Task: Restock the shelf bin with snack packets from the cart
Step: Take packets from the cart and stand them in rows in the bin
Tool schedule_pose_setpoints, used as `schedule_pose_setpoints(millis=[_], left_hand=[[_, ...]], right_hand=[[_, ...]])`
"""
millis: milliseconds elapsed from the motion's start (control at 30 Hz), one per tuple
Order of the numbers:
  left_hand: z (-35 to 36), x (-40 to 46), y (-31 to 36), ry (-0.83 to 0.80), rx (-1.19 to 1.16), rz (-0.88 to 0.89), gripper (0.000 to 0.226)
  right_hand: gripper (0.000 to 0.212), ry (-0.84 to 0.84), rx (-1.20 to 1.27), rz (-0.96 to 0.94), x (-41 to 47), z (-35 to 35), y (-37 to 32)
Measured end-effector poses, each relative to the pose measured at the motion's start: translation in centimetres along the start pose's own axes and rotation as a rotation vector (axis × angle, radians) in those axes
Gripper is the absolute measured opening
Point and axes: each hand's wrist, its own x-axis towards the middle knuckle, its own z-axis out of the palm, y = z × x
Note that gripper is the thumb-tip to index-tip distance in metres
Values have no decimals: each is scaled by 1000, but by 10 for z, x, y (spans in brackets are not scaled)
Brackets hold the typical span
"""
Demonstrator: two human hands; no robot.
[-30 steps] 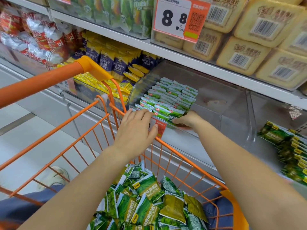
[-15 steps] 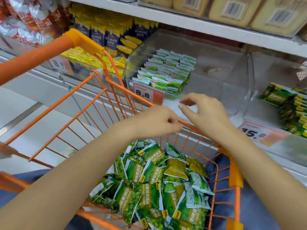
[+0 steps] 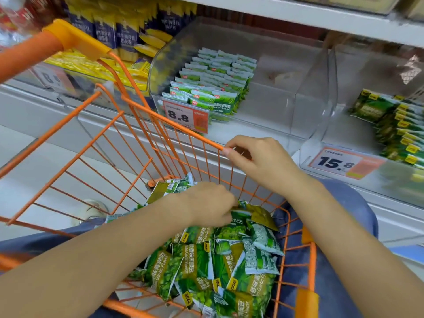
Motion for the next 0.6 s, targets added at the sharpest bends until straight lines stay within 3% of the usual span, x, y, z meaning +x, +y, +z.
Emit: schedule_pose_setpoints(millis=[100, 233, 300, 467, 600], left_hand=[[-21, -8, -20, 109, -298, -41, 28], [-58, -34, -33, 255, -767, -96, 20], [-73, -43, -29, 381, -792, -113, 17], [-95, -42, -17, 698, -794, -146, 12], [-110, -25, -7, 797, -637, -128, 11]], right_hand=[[34, 104, 212, 78, -2, -4, 3], [33, 172, 750, 233, -5, -21, 0], [38, 114, 965, 318, -14, -35, -4], [36, -52, 1007, 294, -36, -42, -9], [27, 30, 1002, 303, -40, -54, -3]])
